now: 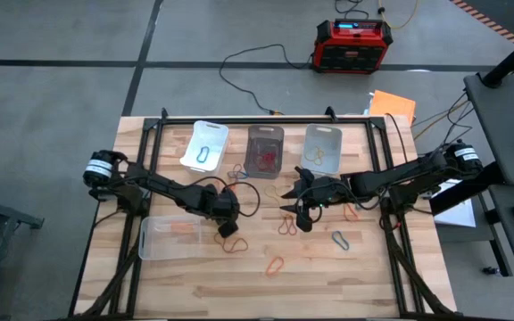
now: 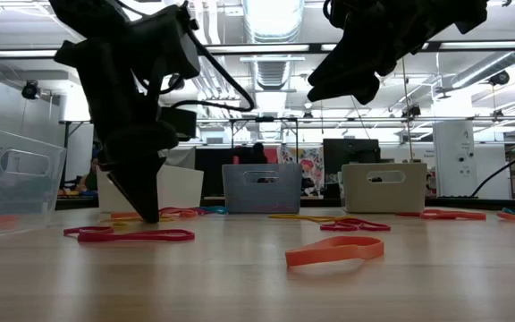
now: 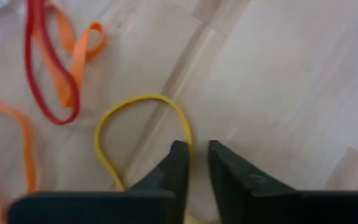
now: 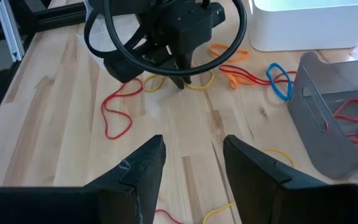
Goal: Sort rubber bands into baskets
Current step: Put the yellow rubber band into the gray bin
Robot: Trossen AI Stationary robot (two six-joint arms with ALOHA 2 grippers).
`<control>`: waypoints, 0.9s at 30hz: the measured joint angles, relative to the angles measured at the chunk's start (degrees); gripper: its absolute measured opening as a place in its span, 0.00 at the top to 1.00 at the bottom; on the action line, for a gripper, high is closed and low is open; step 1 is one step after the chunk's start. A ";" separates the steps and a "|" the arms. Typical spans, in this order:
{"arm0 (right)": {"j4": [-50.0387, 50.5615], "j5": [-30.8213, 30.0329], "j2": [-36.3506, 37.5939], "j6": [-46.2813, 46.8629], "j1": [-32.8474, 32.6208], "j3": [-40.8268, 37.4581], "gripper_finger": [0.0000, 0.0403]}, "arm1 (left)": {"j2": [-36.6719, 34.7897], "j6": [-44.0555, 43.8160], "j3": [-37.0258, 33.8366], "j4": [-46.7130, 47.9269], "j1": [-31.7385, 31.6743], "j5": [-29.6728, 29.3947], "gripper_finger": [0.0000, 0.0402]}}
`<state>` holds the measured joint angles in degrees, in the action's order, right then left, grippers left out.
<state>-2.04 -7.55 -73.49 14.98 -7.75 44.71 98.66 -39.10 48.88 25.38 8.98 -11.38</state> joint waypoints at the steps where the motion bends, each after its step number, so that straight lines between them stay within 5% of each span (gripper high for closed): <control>1: -0.03 0.00 0.00 0.00 0.00 0.00 0.60 | 0.30 0.01 0.04 -0.16 0.01 0.12 0.96; 13: 0.00 -0.02 0.00 -0.70 0.00 0.00 0.61 | -0.43 5.51 0.52 -3.01 2.76 -1.09 1.00; 27: 0.00 0.00 0.00 -0.55 -0.26 0.00 0.61 | -2.88 14.70 0.92 -15.50 3.13 6.16 1.00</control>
<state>-2.05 -7.55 -73.49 14.43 -8.01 44.71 95.77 -24.40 49.80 9.89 12.11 -5.23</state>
